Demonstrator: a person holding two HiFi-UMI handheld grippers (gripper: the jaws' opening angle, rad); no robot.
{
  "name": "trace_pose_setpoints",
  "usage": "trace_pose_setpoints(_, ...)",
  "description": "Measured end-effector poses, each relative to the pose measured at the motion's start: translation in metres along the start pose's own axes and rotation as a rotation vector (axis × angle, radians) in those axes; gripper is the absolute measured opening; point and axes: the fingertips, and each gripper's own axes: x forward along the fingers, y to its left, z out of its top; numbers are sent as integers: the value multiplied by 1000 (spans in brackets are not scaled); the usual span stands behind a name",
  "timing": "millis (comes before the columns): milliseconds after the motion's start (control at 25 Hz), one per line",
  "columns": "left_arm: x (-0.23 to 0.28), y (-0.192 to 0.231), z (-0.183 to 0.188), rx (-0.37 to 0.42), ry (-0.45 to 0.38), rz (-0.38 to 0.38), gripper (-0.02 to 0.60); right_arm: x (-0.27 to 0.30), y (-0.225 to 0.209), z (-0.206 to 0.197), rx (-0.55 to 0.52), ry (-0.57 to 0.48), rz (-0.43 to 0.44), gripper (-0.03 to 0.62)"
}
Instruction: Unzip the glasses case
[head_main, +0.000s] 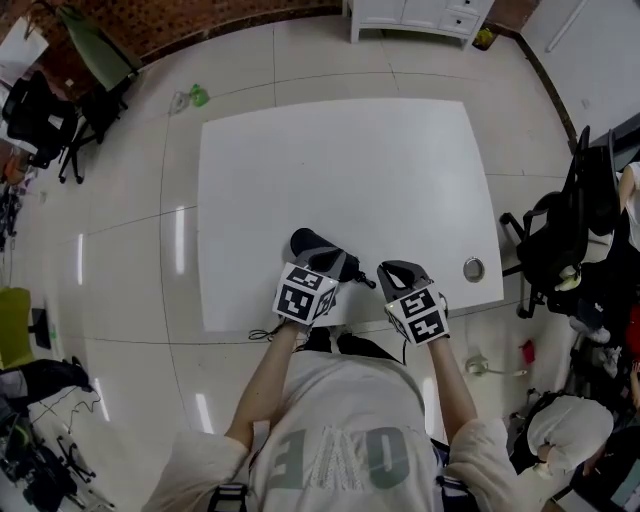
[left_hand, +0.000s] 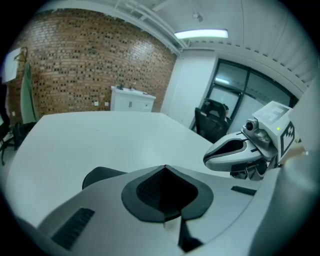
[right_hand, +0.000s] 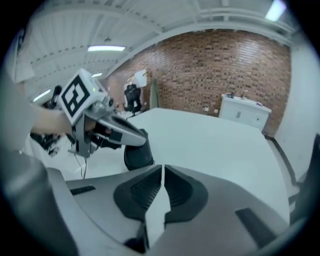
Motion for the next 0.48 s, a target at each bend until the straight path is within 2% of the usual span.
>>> trace_pose_setpoints(80, -23, -6, 14, -85, -114, 13, -2, -24, -9, 8, 152, -102, -48, 2)
trace_pose_setpoints(160, -52, 1, 33, -227, -268, 2, -2, -33, -21, 19, 299, -200, -80, 0)
trace_pose_setpoints(280, -102, 0, 39, -419, -480, -23, -2, -59, -19, 21, 473, -350, -60, 2)
trace_pose_setpoints(360, -131, -14, 23, -475, -553, -24, -2, -85, -5, 6, 549, -420, -46, 0)
trace_pose_setpoints(480, -152, -26, -10, -496, -584, 1, -2, -111, 21, -25, 585, -443, -36, 0)
